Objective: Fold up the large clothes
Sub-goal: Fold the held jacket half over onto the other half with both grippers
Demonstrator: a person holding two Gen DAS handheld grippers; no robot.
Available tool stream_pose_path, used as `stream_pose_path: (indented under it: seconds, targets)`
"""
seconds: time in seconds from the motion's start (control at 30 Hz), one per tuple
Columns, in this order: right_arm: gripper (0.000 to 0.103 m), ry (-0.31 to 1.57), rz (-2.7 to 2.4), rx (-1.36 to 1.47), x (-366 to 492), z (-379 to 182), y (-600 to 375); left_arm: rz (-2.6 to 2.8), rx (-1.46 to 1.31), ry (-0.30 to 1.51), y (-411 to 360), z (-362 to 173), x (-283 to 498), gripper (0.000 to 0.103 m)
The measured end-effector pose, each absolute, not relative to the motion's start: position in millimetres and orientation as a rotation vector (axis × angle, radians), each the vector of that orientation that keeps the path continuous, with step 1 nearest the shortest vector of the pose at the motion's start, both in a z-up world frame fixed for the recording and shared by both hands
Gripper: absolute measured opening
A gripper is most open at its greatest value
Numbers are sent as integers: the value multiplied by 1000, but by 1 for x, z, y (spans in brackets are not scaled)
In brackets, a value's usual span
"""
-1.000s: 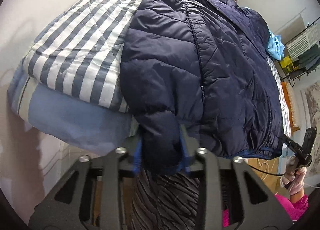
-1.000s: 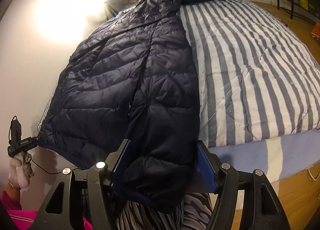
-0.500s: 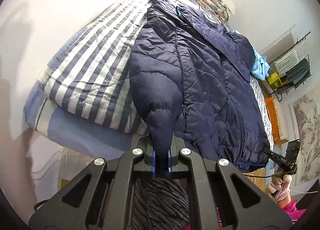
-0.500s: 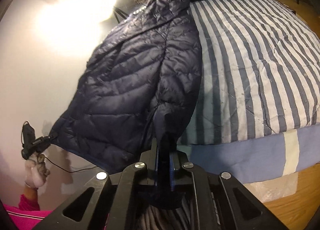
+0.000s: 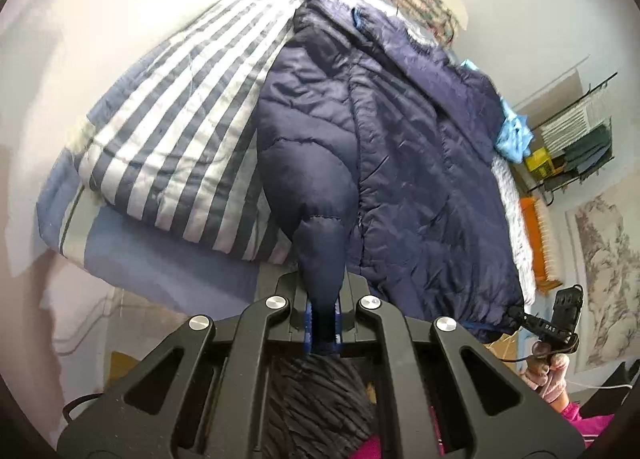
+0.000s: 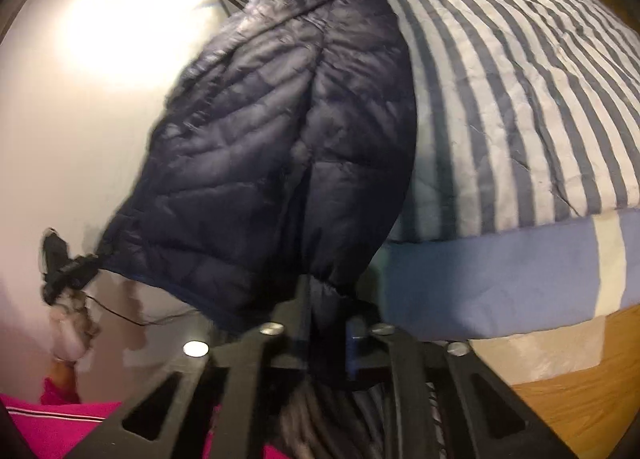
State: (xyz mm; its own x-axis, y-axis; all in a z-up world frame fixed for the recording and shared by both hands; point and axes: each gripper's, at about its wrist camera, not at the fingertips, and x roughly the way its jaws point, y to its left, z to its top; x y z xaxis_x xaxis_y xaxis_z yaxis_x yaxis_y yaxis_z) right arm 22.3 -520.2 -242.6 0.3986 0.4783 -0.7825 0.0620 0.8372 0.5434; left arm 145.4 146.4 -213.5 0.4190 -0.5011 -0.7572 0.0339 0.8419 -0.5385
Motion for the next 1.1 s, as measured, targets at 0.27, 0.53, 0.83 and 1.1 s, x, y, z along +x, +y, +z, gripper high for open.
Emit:
stream_pose_path:
  seconds: [0.27,0.53,0.83,1.1]
  targets:
    - [4,918,329,737,37,-180,-551,-384,-478,952,140,-155,158,5]
    - [2,889,304,654,78,-155,-551,-408,-433,872,119,-120,209,5]
    - [2,858,279,633,119,-120,-564,-427,-416,822,105,-95,263,5]
    - [2,869,259,606,142,-103,-569,-422,-366,787,95,-76,294,5]
